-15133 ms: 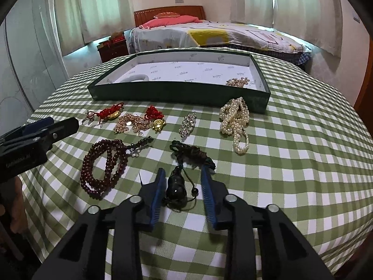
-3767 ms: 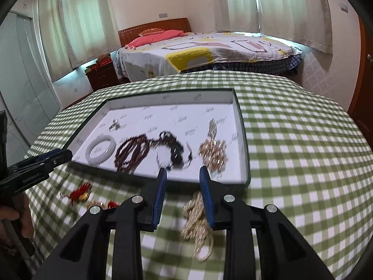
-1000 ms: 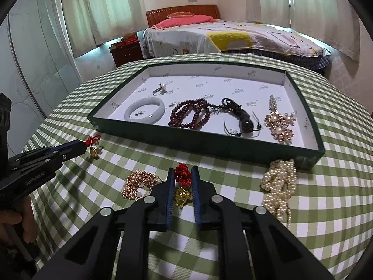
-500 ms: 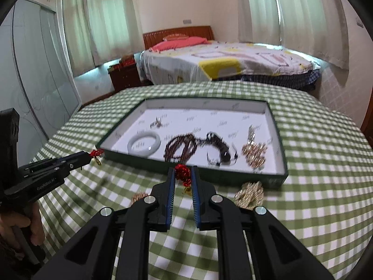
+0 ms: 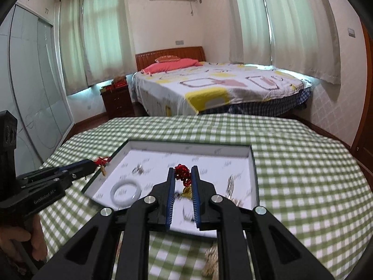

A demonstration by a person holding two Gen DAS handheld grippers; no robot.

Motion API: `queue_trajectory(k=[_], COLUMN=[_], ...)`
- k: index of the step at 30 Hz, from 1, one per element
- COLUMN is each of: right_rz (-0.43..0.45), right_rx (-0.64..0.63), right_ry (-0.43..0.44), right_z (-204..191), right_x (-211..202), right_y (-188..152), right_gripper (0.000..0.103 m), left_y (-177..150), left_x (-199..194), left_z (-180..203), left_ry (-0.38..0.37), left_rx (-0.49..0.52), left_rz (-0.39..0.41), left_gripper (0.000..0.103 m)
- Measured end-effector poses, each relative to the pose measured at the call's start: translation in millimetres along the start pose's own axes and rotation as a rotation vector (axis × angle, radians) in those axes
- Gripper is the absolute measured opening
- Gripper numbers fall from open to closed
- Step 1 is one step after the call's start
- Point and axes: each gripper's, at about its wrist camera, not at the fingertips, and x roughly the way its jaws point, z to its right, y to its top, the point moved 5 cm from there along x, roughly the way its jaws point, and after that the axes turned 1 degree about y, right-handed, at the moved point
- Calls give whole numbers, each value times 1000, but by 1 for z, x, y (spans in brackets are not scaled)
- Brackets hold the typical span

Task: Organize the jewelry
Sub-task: 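Lift the tassel pendant with the left tool while the right tool carries the flower pendant over the tray, then open the left tool over the tray while the right tool releases the flower pendant there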

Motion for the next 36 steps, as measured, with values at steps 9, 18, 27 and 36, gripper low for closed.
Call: queue_trajectory(k=[9,18,27,36], right_rz=[-37,-186,-265,-272], right_rx=[5,30,41,50], right_ry=[-17,-21,-27,-27], right_z=[21,39,45,49], right_x=[52,111,132,134], right_y=[13,-14,-25,-29], right_gripper=[14,14,15,27], left_y=[20,-3,-15,-21], left_x=[67,130,151,157], left_z=[14,9,3,1], left_ry=[-8,10,21,16], left_rx=[2,-16,-31,-48], left_rz=[-45,-198,-278,-298], left_gripper=[9,9,10,18])
